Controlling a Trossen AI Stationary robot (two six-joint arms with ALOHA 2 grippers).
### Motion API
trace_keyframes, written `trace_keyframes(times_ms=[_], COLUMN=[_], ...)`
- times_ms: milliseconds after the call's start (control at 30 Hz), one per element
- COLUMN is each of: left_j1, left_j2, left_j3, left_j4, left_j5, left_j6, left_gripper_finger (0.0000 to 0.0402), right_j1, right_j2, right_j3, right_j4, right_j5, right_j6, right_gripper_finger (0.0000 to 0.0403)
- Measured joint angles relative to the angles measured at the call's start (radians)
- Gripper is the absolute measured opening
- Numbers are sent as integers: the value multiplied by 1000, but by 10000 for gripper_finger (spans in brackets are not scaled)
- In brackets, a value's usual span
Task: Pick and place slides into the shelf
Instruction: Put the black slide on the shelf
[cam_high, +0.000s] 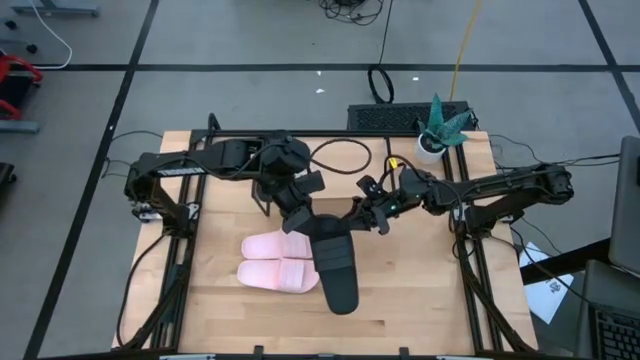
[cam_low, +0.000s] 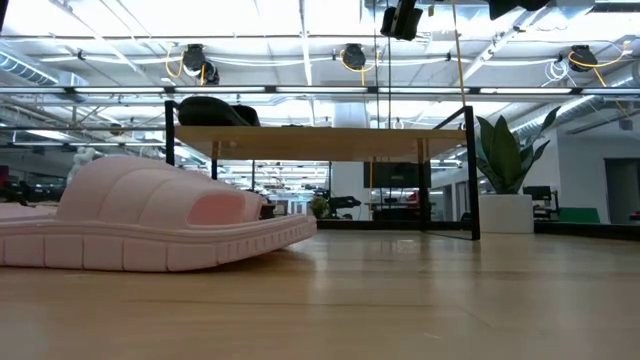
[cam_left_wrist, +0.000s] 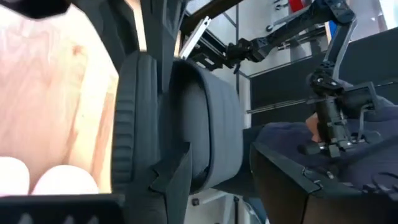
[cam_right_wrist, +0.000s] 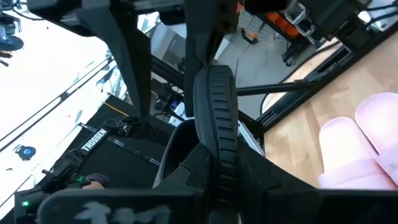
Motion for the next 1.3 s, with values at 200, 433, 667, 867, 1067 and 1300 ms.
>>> trace_keyframes(times_ms=[200, 433, 667, 867, 1067, 1300], left_j1=[-3, -18, -25, -28, -31, -31], left_j2=[11, 25, 31, 45, 63, 72], left_j3=[-1, -2, -1, 0, 0, 0], left_j4=[-7, -9, -6, -8, -6, 1], left_j5=[20, 43, 43, 50, 58, 53], left_j6=[-1, 0, 22, 51, 95, 120], left_gripper_finger=[150, 149, 145, 118, 89, 63], right_j1=[0, -10, -20, -21, -21, -21], right_j2=[0, 0, 0, 0, 0, 1], right_j3=[0, 1, 0, 0, -1, -1], right_j4=[0, -5, -4, -2, 0, 4], right_j5=[6, 20, 15, 21, 29, 45], right_j6=[-6, -8, -8, -8, -11, -11], right_gripper_finger=[32, 32, 32, 32, 32, 32])
